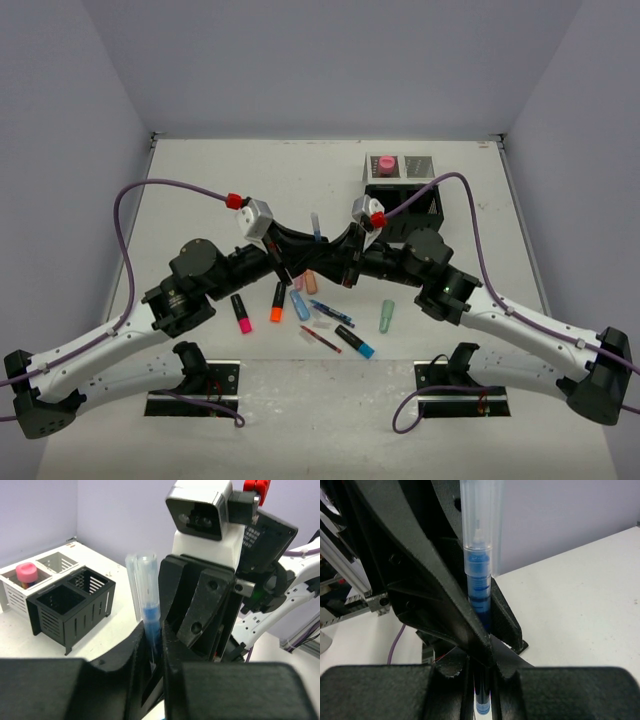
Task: Sort the stationery into containers
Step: Close the pen cap on the pen.
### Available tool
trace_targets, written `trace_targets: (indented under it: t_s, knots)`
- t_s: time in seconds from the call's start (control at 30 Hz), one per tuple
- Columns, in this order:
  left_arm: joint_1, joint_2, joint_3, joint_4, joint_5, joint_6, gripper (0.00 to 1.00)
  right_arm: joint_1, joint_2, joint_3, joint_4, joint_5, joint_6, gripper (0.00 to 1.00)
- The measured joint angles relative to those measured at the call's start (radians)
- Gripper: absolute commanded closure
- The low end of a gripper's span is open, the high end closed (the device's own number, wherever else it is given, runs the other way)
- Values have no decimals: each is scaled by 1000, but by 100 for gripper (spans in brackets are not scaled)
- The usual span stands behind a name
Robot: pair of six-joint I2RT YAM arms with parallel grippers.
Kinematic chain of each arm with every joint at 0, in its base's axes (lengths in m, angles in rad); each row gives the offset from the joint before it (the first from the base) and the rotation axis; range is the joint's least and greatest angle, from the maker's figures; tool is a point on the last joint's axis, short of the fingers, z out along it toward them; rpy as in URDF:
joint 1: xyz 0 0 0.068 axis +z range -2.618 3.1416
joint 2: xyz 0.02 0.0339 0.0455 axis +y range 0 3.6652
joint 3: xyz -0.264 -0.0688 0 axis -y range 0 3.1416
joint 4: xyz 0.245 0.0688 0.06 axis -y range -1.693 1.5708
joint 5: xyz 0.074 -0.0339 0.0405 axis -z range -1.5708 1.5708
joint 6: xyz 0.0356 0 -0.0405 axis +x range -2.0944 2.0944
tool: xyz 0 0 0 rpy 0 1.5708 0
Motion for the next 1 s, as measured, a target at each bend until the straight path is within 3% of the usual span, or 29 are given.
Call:
trace_targets:
  t_s: [0.13, 0.2, 0.8, 1.0]
  knots:
    - [2, 0, 2, 3, -6, 15, 44, -4, -19, 0, -14, 10, 1, 100]
    - [3, -1, 4, 5, -16, 16, 41, -5, -28, 0, -21, 11, 0, 100]
    - [0, -57, 98, -79, -26, 42, 39, -8, -32, 0, -61, 7, -9, 100]
    - [-1, -4, 162, -95, -127, 34, 43, -9, -30, 0, -76, -3, -21, 100]
